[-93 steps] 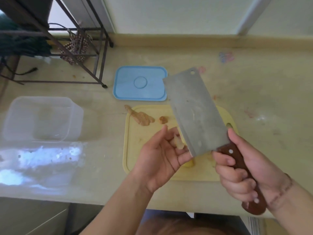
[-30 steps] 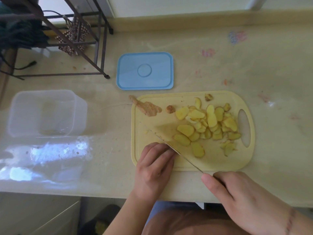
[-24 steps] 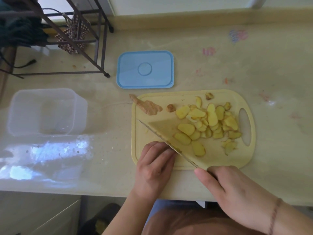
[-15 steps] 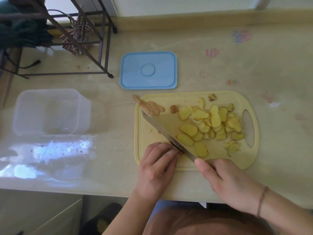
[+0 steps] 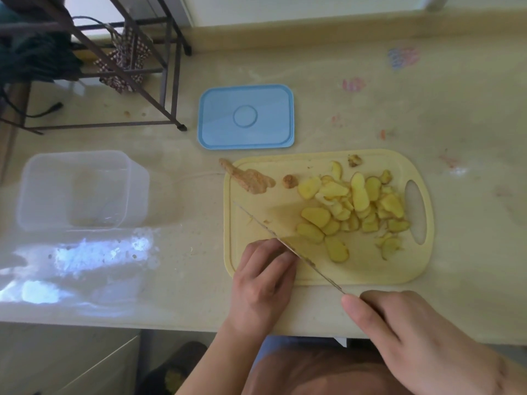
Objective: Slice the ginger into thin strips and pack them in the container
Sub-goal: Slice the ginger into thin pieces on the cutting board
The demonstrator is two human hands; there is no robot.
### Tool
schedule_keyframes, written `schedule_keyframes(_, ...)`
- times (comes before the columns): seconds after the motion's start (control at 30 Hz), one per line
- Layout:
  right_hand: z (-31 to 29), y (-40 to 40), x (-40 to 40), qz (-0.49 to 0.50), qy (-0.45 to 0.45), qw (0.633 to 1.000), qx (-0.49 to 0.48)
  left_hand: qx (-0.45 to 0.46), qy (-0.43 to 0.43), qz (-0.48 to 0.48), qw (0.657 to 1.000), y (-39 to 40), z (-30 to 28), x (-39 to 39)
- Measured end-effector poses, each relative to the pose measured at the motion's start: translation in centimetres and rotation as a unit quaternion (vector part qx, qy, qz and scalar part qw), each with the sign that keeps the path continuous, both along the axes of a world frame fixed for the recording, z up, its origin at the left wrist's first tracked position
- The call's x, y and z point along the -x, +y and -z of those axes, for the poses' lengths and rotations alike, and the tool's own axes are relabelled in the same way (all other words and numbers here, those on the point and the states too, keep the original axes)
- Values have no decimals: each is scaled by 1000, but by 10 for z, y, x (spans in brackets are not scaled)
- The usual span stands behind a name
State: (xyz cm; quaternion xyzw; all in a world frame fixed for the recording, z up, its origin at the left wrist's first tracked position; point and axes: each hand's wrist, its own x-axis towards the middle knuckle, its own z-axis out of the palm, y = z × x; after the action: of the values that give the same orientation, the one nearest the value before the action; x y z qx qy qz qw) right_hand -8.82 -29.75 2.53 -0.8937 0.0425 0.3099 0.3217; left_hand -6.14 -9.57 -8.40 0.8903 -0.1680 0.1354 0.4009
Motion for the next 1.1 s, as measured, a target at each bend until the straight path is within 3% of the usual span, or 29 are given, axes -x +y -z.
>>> schedule_keyframes(0.83, 18, 14, -16, -34, -22, 999, -10, -2, -5, 2, 1000, 1, 1, -1)
schedule_keyframes(1.1, -1, -7, -2, 12, 54, 998, -5, -3, 8, -1, 1000, 2, 2, 0)
